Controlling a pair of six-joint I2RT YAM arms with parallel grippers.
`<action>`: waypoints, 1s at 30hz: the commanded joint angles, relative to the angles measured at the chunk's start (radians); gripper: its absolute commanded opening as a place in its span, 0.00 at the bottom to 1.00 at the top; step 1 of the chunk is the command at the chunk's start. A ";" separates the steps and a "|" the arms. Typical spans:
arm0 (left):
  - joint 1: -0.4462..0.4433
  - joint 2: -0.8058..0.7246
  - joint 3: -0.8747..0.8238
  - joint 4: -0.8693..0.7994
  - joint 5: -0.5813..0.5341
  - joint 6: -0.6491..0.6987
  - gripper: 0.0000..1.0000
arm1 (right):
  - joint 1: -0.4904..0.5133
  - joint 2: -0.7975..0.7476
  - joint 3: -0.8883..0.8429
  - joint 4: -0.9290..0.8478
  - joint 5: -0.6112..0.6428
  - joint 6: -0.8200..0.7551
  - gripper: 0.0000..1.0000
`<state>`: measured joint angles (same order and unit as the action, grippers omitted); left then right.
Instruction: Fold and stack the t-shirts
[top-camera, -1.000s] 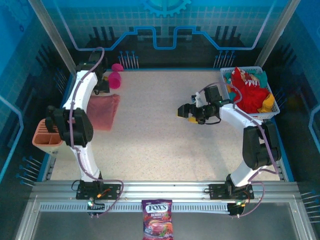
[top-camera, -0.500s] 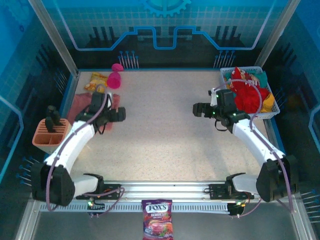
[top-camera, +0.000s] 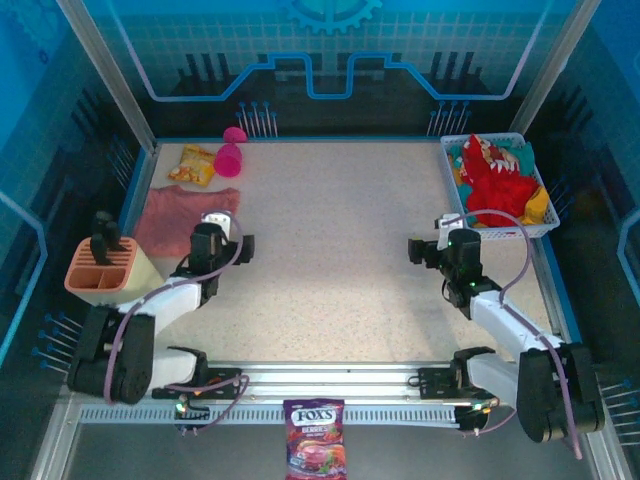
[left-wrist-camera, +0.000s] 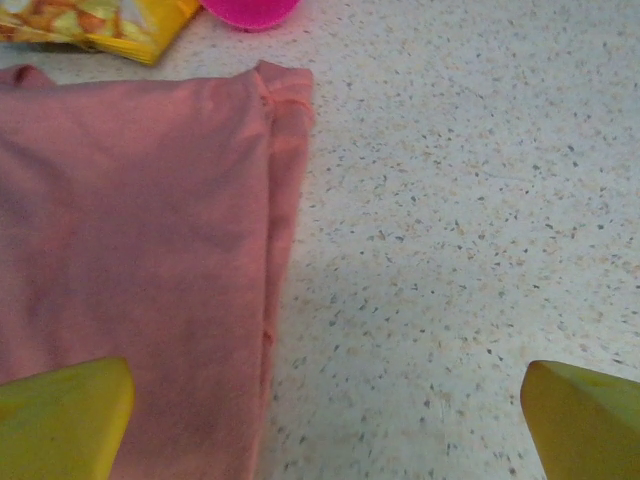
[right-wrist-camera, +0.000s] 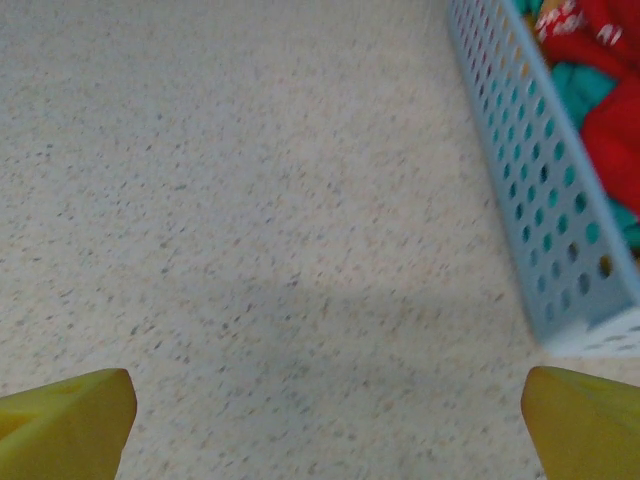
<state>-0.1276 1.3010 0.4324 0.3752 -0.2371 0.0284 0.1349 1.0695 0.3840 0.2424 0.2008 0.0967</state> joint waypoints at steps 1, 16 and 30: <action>0.005 0.089 -0.027 0.342 0.048 0.047 0.99 | -0.031 0.000 -0.049 0.196 0.067 -0.096 1.00; 0.098 0.249 -0.074 0.592 0.176 0.005 0.99 | -0.060 0.356 -0.080 0.719 -0.078 -0.099 1.00; 0.124 0.252 -0.052 0.549 0.139 -0.038 0.99 | -0.063 0.470 -0.002 0.677 -0.027 -0.081 1.00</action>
<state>-0.0055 1.5497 0.3656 0.9031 -0.0998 -0.0006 0.0792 1.5349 0.3698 0.8940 0.1532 0.0181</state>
